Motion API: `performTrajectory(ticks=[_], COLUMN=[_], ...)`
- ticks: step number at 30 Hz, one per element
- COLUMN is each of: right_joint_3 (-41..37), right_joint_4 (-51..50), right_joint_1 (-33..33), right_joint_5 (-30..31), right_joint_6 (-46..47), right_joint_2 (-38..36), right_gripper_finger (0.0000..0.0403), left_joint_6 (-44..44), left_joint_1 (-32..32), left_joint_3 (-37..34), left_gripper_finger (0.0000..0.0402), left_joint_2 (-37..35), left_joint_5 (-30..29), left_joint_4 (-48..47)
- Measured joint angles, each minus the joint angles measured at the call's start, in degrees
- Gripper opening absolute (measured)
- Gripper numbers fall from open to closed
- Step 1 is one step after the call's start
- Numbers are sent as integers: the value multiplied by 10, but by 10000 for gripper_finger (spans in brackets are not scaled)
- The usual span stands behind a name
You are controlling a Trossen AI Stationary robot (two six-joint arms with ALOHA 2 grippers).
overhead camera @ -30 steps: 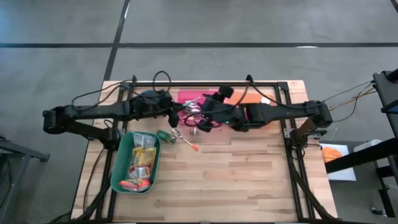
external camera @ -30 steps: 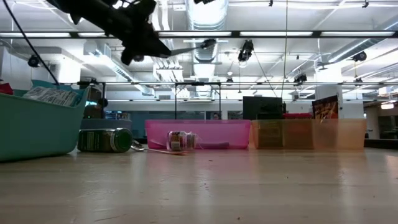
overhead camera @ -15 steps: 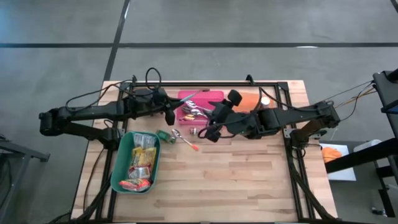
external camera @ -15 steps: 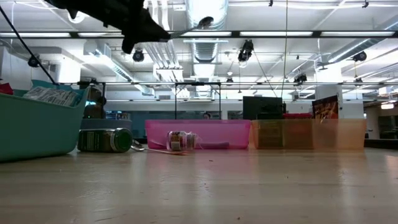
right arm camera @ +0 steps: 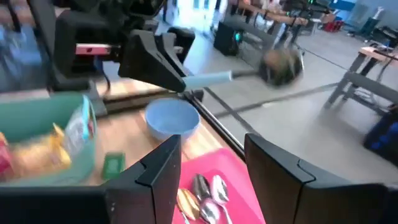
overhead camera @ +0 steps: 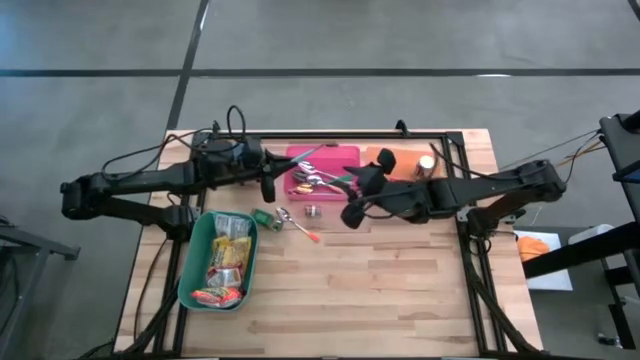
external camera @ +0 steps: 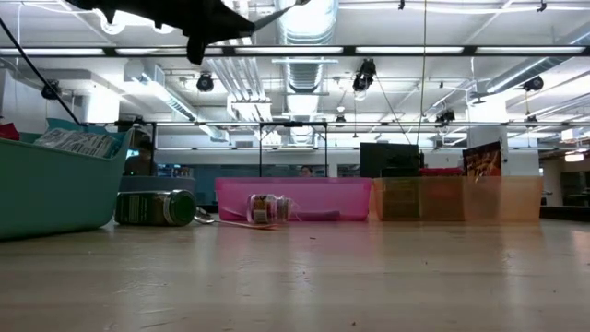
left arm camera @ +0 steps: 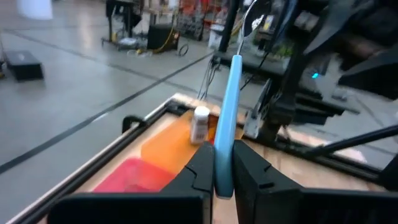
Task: Pick & Place Food Item
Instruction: Put the blue spoon into the pink bin
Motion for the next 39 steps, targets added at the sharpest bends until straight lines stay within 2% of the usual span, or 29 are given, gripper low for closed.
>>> performTrajectory(ticks=[3, 9, 13, 18, 26, 39], right_joint_3=[-80, -211, -251, -264, -217, -199], right_joint_4=[134, 413, 499, 598, 622, 615], right_joint_1=[-6, -60, -98, -113, -119, -138], right_joint_5=[-36, -198, -245, -282, -284, -284], right_joint_6=[-22, -39, -28, -44, -105, -112], right_joint_2=[-36, -75, -66, -24, 16, 34], right_gripper_finger=[173, 173, 173, 173, 173, 173], left_joint_6=[6, 8, 10, 4, -11, -20], left_joint_1=[0, -16, -29, -31, -31, -31], left_joint_3=[0, 0, 0, 0, 0, 0], left_gripper_finger=[20, 20, 20, 20, 20, 20], left_joint_2=[0, 22, 43, 71, 114, 120], left_joint_5=[27, 83, 86, 81, 81, 90], left_joint_4=[26, 109, 164, 224, 285, 301])
